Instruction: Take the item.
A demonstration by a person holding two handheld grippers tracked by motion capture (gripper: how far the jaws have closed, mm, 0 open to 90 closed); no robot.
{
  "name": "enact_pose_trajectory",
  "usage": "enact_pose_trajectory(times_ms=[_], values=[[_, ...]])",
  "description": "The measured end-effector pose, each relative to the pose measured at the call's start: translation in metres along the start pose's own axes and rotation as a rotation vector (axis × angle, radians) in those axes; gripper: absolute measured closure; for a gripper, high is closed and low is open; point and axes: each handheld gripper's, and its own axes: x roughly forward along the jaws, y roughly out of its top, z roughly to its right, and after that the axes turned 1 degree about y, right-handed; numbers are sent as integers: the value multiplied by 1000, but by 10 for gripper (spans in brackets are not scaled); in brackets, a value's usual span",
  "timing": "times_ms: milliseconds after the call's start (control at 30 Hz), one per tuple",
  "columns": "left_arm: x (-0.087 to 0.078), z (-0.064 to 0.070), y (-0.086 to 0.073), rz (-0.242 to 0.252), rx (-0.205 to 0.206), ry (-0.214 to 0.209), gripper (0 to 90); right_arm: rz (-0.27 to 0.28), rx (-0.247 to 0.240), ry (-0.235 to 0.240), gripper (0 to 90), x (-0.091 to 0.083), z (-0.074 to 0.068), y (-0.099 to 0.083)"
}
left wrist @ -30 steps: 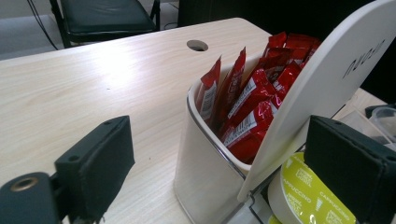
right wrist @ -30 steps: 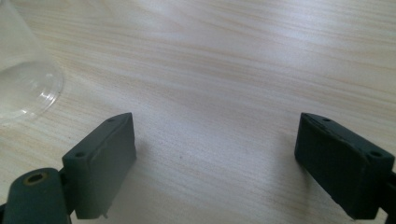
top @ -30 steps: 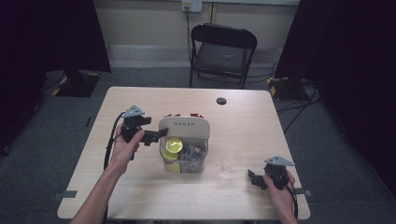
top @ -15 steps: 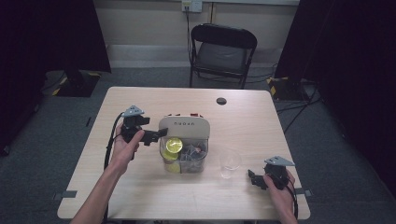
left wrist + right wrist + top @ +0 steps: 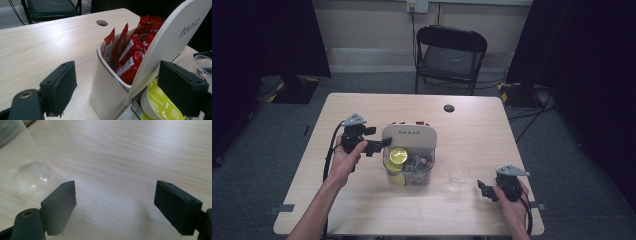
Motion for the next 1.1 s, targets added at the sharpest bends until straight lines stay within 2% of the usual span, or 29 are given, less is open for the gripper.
enact_pose_trajectory(times_ms=[67,133,200,367,467,600,733,833,967,1033,1100], values=[[0,-1,0,2,9,-1,152,10,-1,0,180,-2,-1,1],[-1,0,1,34,14,4,152,33,-16,-3,194,-8,-3,4],[-1,1,1,26,15,7,152,46,-22,16,199,-12,-4,7],[2,0,0,8,11,-1,135,81,-31,27,209,-21,-7,12],[4,-1,0,4,-1,-9,126,124,-68,41,208,-28,-14,19],[3,-1,0,3,5,-5,125,167,-91,93,202,-39,-22,30],[3,-1,0,1,-3,-13,130,176,-127,172,208,-43,-31,37],[3,-1,0,0,-2,-13,135,190,-146,210,209,-46,-36,43],[3,-1,0,-2,-12,-18,134,201,-149,246,232,-46,-42,50],[3,-2,0,-2,-11,-18,133,202,-124,278,232,-44,-48,58],[3,-2,0,-3,-12,-18,133,207,-127,300,247,-42,-52,64]])
